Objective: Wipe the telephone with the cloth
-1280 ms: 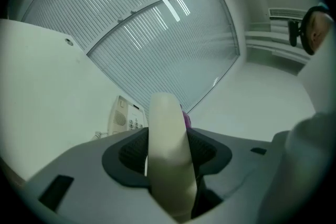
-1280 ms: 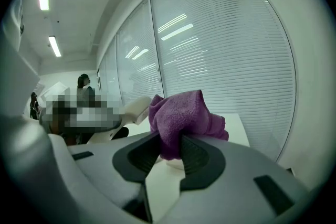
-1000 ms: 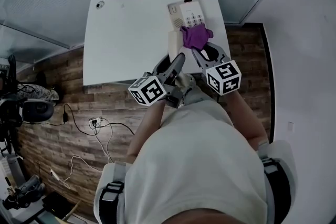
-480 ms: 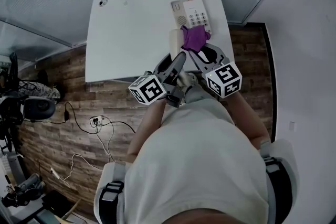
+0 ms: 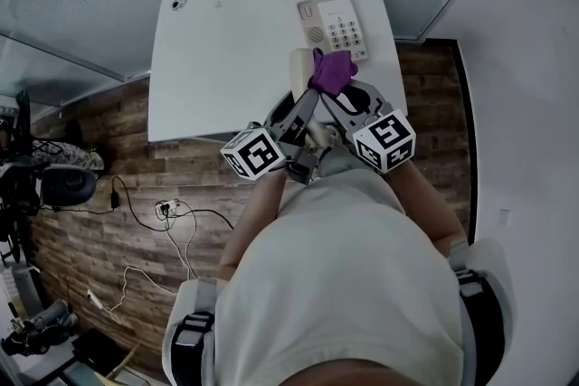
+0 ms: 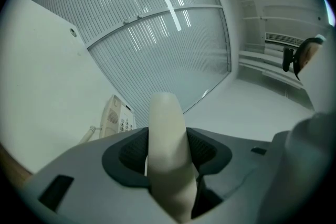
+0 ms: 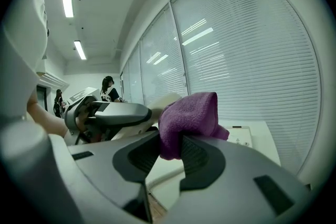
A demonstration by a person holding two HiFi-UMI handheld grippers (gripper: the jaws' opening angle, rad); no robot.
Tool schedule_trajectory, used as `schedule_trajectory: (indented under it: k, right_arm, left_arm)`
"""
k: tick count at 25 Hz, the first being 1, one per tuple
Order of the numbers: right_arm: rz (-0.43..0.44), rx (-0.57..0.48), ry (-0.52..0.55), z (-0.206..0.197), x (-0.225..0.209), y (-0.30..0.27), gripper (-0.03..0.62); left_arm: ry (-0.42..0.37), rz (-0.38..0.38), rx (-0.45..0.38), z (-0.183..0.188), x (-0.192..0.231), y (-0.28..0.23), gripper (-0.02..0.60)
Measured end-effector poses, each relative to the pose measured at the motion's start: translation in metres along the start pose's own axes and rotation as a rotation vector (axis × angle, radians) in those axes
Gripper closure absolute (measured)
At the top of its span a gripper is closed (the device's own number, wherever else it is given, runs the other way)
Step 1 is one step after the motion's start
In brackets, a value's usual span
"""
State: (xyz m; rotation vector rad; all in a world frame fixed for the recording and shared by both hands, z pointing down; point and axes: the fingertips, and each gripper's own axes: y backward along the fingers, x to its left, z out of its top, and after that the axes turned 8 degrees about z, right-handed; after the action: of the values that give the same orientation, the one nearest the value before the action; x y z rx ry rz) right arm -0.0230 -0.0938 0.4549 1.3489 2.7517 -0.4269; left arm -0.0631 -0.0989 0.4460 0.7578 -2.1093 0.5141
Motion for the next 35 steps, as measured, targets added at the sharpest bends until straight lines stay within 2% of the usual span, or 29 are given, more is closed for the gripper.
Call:
schedule_trajectory:
  k: [13,28,35]
  right_arm:
    - [0.089,0.001,-0.014,-0.008,0.022,-0.002,0.479]
    - [0.282,0.003,-0.036,-0.005,0.033,0.0,0.484]
    - [0.36,0.064,-0.01,-0.009,0.037,0.004,0.49]
  left_arm:
    - [0.014,0.004,-0.024,0.003,0.002,0.001,0.353]
    - [0.021,0.014,-0.038,0.01,0.005,-0.004,0.353]
    - [0.025,0.018,-0.044,0.014,0.006,-0.006,0.353]
